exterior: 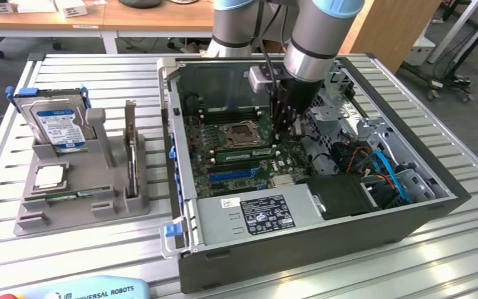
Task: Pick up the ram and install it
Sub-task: 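Press down the ram until it locks into place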
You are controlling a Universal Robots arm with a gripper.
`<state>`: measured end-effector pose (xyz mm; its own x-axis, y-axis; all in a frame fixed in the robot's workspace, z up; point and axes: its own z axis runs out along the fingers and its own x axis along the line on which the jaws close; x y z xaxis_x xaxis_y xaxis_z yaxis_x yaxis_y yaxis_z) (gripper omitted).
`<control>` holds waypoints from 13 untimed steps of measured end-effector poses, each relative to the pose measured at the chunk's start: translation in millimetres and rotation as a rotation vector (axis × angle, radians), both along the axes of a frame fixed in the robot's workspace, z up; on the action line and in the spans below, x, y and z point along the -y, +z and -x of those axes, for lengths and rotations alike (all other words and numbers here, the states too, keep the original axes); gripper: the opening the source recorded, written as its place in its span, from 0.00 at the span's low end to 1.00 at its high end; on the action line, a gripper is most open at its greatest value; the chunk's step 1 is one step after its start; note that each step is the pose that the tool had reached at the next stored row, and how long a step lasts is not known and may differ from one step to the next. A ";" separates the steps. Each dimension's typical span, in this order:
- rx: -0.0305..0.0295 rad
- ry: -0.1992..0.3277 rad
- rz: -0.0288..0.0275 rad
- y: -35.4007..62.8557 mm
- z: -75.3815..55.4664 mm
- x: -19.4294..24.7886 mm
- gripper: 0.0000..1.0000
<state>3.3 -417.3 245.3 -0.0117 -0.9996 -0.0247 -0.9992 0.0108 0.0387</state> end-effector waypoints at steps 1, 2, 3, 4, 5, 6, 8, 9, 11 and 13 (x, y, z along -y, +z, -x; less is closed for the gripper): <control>0.0000 0.000 0.0000 -0.6 0.0 0.0 0.10; 0.0000 0.000 0.0000 -1.1 0.0 0.0 0.10; 0.0000 0.000 0.0000 -1.6 0.0 0.0 0.10; 0.0000 0.000 0.0001 -2.0 0.0 0.0 0.10; 0.0000 0.000 0.0002 -2.3 0.0 0.0 0.10; -0.0001 0.000 0.0002 -2.3 0.0 0.0 0.10; -0.0001 0.000 0.0002 -2.3 0.0 0.0 0.10; 0.0000 0.000 0.0000 -2.4 0.0 -0.1 0.10; 0.0001 0.000 -0.0002 -2.7 0.1 -1.7 0.10; 0.0000 0.000 0.0001 -2.8 0.0 -3.2 0.10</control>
